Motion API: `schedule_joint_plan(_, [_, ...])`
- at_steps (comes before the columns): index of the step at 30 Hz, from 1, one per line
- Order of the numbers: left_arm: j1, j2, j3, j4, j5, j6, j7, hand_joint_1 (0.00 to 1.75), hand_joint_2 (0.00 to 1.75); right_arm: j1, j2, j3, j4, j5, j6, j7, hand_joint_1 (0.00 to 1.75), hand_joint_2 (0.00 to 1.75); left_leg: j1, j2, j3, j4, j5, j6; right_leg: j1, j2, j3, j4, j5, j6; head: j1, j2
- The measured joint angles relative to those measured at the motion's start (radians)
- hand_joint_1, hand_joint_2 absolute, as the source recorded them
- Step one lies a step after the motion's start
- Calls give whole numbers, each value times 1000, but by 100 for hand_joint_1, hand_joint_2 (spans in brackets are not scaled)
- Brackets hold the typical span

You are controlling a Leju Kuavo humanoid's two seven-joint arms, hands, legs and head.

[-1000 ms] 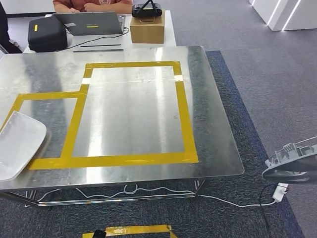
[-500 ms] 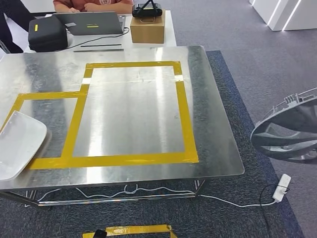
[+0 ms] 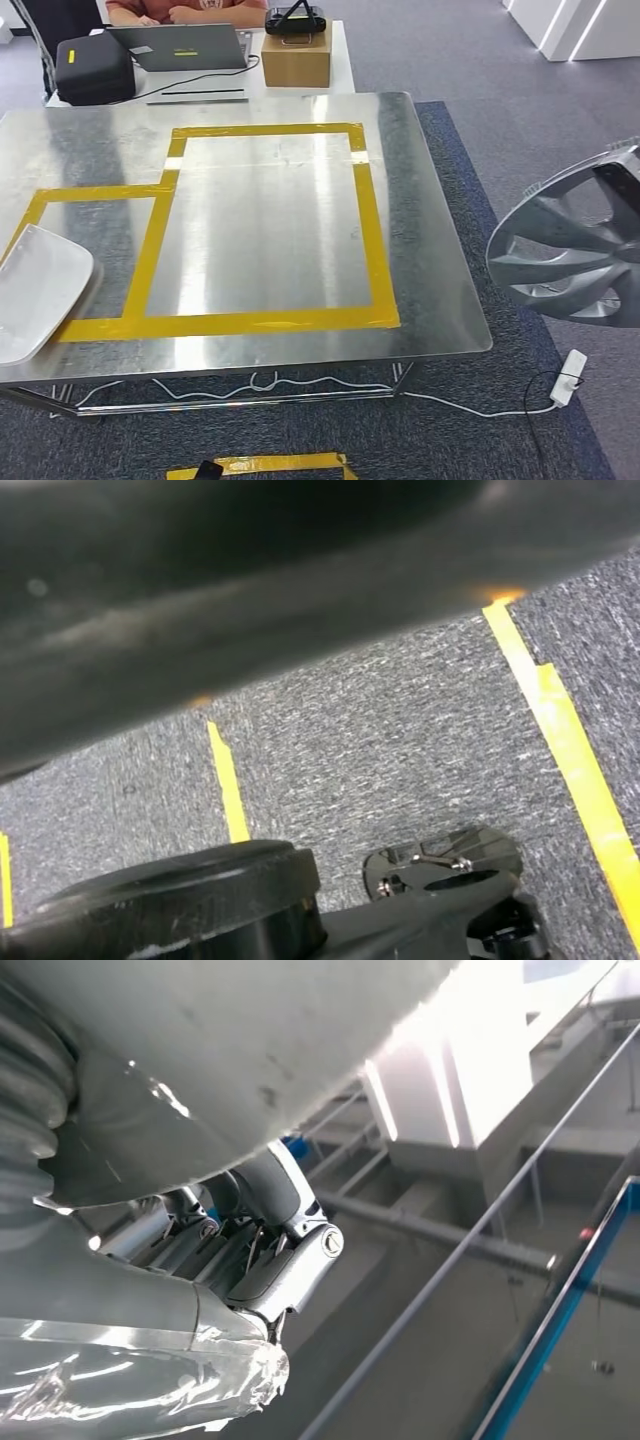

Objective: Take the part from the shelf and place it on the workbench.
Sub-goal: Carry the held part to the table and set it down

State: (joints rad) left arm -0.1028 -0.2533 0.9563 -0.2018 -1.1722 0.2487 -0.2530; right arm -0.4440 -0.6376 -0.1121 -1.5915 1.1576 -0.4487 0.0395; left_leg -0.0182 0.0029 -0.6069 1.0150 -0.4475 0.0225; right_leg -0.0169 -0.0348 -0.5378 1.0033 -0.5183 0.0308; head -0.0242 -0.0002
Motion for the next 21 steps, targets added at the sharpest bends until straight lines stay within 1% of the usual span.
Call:
schedule_joint_plan(3, [-1,-1,-3,0,-2,0,3,0,0,-29,30,48,49,11,-7,3,175,175,0,-2,-1,0,0,0,0,-3,0,0,0,0,0,0])
schedule_joint_plan(5, [-2,-2,-5,0,-11,-3,7,0,0,-57,60,76,83,29,-17,8,175,175,0,-2,-2,0,0,0,0,-1,0,0,0,0,0,0])
schedule_joint_plan(8, [-8,-4,-13,0,-28,-10,16,0,0,-122,135,136,176,83,-56,26,175,175,0,1,-2,0,0,0,1,2,-1,1,0,0,0,0])
schedule_joint_plan(13, [-18,-10,-29,0,-47,-16,31,0,0,-246,271,240,368,148,-137,61,175,175,1,1,-1,0,2,0,1,1,-1,1,0,0,0,0])
schedule_joint_plan(16, [-21,-11,-32,0,-52,-17,41,0,0,-301,333,280,448,165,-159,73,175,175,2,0,-1,0,2,0,2,0,-1,1,1,0,0,0])
schedule_joint_plan(18, [-22,-11,-33,0,-54,-17,46,0,0,-322,363,300,485,176,-168,78,175,175,2,-1,-1,0,2,0,2,-1,0,1,0,0,0,0])
schedule_joint_plan(21, [-22,-11,-33,0,-55,-16,51,0,0,-339,388,320,516,187,-174,82,175,175,2,-1,-1,0,2,0,2,-2,0,1,0,0,0,0])
